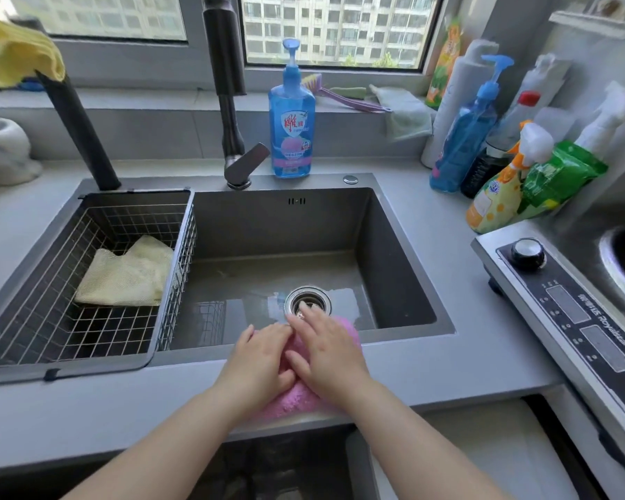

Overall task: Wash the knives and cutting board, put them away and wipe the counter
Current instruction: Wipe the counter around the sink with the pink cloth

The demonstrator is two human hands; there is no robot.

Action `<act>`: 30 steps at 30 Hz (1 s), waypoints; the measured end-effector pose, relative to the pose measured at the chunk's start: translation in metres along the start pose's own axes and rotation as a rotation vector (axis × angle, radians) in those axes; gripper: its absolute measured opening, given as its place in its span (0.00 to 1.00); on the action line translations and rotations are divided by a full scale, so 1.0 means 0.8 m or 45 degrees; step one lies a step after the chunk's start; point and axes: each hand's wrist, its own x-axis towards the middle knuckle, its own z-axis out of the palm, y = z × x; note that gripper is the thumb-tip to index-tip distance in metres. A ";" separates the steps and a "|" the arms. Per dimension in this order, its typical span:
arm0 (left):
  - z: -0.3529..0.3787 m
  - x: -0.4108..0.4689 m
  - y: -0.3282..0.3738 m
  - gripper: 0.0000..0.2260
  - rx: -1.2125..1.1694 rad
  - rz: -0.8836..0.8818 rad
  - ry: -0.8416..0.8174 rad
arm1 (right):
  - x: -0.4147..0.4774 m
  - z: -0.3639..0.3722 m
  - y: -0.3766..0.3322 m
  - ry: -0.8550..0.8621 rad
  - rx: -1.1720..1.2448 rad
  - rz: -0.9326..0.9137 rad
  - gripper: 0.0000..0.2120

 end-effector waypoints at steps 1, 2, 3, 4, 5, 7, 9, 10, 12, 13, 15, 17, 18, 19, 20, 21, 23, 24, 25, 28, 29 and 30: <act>0.003 -0.005 -0.003 0.32 -0.017 -0.036 0.036 | 0.000 0.006 0.000 -0.048 -0.042 0.001 0.47; 0.003 -0.010 -0.004 0.36 -0.019 -0.062 0.067 | -0.001 0.009 0.003 -0.059 -0.068 0.009 0.48; 0.003 -0.014 -0.006 0.38 0.019 -0.033 0.119 | -0.003 0.009 0.006 -0.063 -0.090 0.016 0.48; 0.005 -0.018 -0.010 0.35 0.042 0.016 0.156 | -0.007 0.008 0.010 -0.071 -0.127 0.019 0.49; 0.006 -0.023 -0.014 0.31 0.059 0.061 0.195 | -0.011 0.007 0.014 -0.075 -0.155 0.022 0.49; 0.004 -0.035 -0.024 0.25 0.038 0.073 0.232 | -0.020 0.002 0.026 -0.039 -0.161 0.034 0.49; -0.002 -0.049 -0.038 0.21 0.029 0.037 0.343 | -0.031 -0.013 0.051 0.010 -0.169 0.096 0.48; -0.005 -0.055 -0.046 0.23 0.056 0.000 0.384 | -0.036 -0.022 0.070 0.033 -0.197 0.144 0.49; -0.010 -0.069 -0.064 0.29 0.117 -0.121 0.387 | -0.053 -0.046 0.118 0.076 -0.284 0.242 0.49; -0.010 -0.076 -0.074 0.29 0.118 -0.212 0.399 | -0.063 -0.057 0.140 0.093 -0.315 0.283 0.49; -0.008 -0.088 -0.088 0.29 0.075 -0.420 0.406 | -0.086 -0.070 0.174 0.134 -0.307 0.391 0.48; -0.004 -0.094 -0.096 0.32 0.074 -0.547 0.373 | -0.101 -0.070 0.181 0.186 -0.243 0.531 0.46; -0.001 -0.096 -0.098 0.33 0.100 -0.559 0.376 | -0.103 -0.067 0.177 0.222 -0.223 0.584 0.43; 0.000 -0.095 -0.097 0.33 0.125 -0.554 0.374 | -0.102 -0.064 0.170 0.246 -0.228 0.641 0.40; 0.001 -0.094 -0.095 0.31 0.143 -0.552 0.371 | -0.099 -0.060 0.164 0.257 -0.240 0.700 0.38; 0.001 -0.093 -0.093 0.30 0.151 -0.553 0.364 | -0.096 -0.055 0.157 0.252 -0.268 0.739 0.35; 0.001 -0.092 -0.092 0.31 0.169 -0.542 0.383 | -0.088 -0.045 0.140 0.195 -0.348 0.767 0.31; 0.001 -0.092 -0.093 0.31 0.175 -0.532 0.403 | -0.082 -0.038 0.129 0.170 -0.373 0.741 0.32; 0.001 -0.093 -0.093 0.32 0.181 -0.527 0.411 | -0.078 -0.027 0.114 0.193 -0.391 0.679 0.36; 0.003 -0.093 -0.092 0.33 0.191 -0.525 0.413 | -0.063 0.009 0.065 0.145 -0.358 0.385 0.35; 0.003 -0.093 -0.092 0.34 0.191 -0.522 0.424 | -0.061 0.016 0.048 0.065 -0.363 0.300 0.33; 0.003 -0.093 -0.091 0.34 0.187 -0.522 0.431 | -0.063 0.020 0.035 0.014 -0.387 0.221 0.34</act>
